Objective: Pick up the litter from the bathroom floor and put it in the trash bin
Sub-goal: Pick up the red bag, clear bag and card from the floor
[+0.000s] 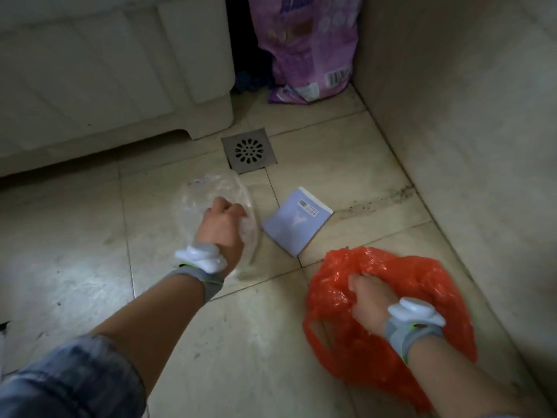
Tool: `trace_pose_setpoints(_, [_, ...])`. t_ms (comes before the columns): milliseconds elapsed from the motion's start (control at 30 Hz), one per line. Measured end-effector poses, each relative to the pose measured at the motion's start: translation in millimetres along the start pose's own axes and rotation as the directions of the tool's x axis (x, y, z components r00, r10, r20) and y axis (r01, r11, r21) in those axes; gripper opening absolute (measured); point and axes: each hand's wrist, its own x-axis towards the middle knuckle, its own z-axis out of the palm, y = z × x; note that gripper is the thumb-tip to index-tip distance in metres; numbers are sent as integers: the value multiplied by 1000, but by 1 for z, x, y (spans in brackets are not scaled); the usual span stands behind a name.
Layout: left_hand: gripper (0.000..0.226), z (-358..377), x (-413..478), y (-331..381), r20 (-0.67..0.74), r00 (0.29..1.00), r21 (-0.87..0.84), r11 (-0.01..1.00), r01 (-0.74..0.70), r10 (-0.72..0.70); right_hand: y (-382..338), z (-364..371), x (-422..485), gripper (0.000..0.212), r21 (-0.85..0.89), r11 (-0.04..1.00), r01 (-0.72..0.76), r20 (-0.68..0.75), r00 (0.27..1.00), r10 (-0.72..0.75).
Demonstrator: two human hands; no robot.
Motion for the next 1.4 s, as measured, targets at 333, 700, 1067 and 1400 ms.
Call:
trace_pose_setpoints(333, [82, 55, 13, 88, 305, 945, 364, 931, 0, -119, 19, 10, 0, 20, 127, 991, -36, -42, 998, 42])
trace_pose_setpoints(700, [48, 54, 8, 74, 332, 942, 520, 827, -215, 36, 16, 2, -5, 24, 117, 993, -10, -35, 999, 14])
trace_pose_setpoints(1067, [29, -57, -66, 102, 322, 941, 17, 993, -119, 107, 11, -100, -146, 24, 278, 960, 33, -217, 976, 29])
trace_pose_setpoints(1400, [42, -201, -206, 227, 375, 897, -49, 971, -234, 235, 10, -201, -390, 13, 480, 874, -72, -337, 905, 260])
